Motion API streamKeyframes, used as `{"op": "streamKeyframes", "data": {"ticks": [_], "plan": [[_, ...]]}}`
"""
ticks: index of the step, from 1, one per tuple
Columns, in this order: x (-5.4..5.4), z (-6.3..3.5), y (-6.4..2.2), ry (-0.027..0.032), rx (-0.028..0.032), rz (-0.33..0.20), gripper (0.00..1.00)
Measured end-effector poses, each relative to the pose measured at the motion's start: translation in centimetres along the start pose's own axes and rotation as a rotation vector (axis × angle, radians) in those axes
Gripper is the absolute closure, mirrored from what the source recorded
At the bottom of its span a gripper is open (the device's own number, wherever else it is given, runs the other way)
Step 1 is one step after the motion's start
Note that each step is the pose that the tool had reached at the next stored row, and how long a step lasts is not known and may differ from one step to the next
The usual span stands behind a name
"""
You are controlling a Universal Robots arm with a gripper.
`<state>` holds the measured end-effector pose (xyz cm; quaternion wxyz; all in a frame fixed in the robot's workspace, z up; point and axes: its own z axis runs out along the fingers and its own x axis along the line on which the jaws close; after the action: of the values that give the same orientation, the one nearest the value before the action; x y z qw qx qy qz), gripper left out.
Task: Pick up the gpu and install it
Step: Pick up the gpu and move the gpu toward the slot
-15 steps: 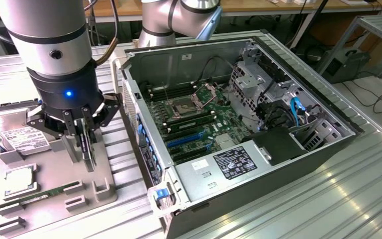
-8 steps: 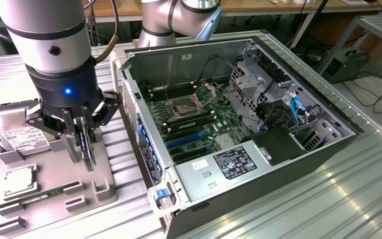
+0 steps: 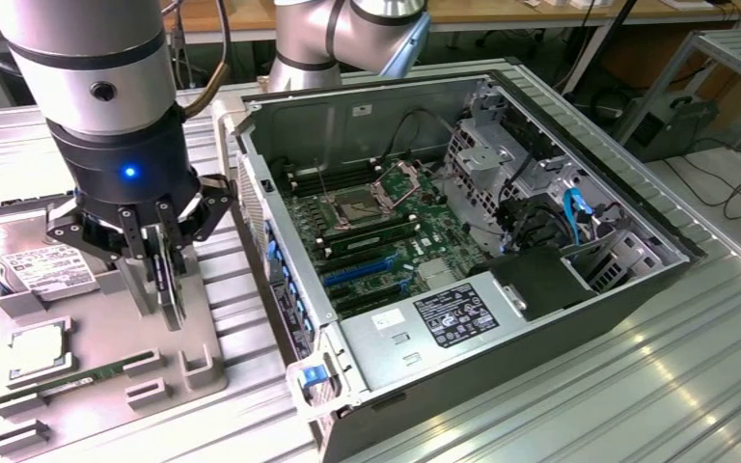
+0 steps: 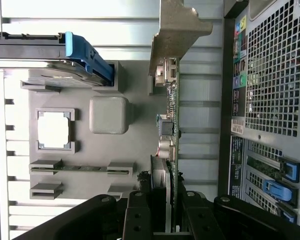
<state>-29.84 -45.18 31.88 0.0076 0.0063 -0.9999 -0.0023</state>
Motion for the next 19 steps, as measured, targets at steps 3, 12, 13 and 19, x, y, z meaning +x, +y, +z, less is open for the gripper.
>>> {"op": "streamKeyframes", "data": {"ticks": [3,12,13,19], "plan": [[0.0,-0.15,0.0,0.0001,0.0025,0.0,0.72],[0.0,-1.03,0.0,0.0002,0.0118,0.0,0.72],[0.0,-1.1,0.0,0.0003,0.0128,0.0,0.72],[0.0,-1.53,0.01,0.0003,0.0189,0.0,0.72]]}}
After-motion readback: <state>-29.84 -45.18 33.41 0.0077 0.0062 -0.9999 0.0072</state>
